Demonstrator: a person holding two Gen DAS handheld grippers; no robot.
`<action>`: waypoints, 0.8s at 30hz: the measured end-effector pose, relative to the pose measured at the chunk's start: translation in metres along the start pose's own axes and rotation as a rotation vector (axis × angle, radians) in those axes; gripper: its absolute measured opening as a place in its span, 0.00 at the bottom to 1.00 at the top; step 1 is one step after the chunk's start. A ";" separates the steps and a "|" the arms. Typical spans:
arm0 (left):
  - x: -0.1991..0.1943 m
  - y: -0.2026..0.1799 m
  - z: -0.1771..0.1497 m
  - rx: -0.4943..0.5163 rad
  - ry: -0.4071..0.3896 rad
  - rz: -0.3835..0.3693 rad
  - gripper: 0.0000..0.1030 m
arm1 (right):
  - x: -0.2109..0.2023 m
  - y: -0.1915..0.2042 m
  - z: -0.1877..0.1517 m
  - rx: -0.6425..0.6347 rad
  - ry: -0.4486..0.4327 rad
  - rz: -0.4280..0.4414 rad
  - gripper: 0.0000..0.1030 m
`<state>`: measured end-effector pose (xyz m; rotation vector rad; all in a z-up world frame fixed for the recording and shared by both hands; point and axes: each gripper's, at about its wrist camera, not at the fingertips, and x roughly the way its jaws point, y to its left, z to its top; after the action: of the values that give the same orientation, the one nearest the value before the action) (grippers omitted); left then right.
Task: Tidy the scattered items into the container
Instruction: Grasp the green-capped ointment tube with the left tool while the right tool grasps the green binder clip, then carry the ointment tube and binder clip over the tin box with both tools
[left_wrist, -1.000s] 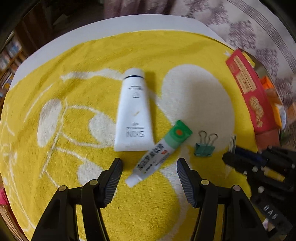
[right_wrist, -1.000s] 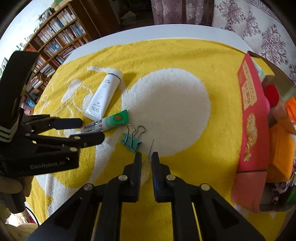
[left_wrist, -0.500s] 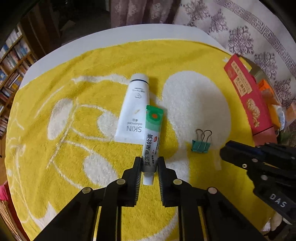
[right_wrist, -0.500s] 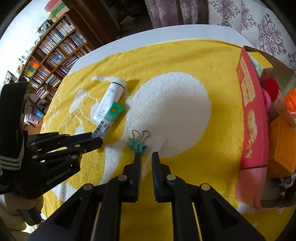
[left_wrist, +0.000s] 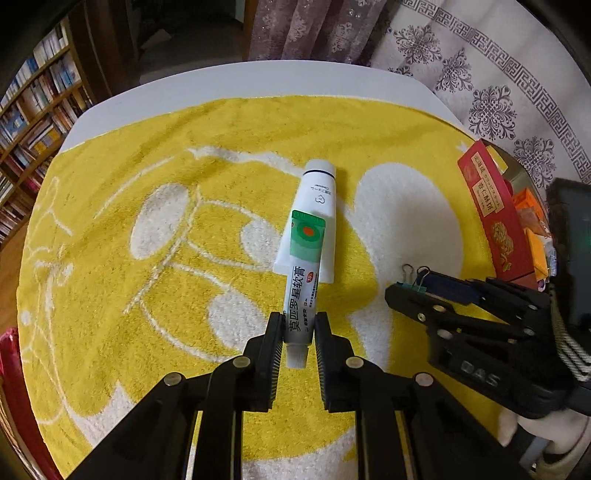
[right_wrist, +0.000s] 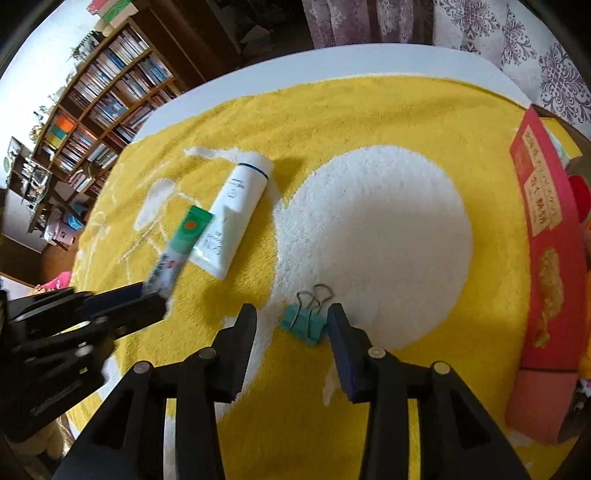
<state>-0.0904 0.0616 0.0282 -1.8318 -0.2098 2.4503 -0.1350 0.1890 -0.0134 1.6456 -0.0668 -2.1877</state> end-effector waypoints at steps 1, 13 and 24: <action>-0.001 0.001 0.000 -0.004 0.001 0.001 0.17 | 0.001 0.001 0.001 -0.012 -0.010 -0.010 0.42; -0.014 -0.012 -0.008 -0.030 -0.020 -0.011 0.17 | -0.021 0.002 -0.008 -0.061 -0.034 -0.036 0.25; -0.026 -0.070 0.005 0.021 -0.075 -0.041 0.17 | -0.095 -0.033 -0.029 -0.036 -0.152 -0.020 0.25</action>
<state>-0.0892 0.1271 0.0648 -1.7117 -0.2227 2.4855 -0.0961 0.2574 0.0555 1.4648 -0.0525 -2.3123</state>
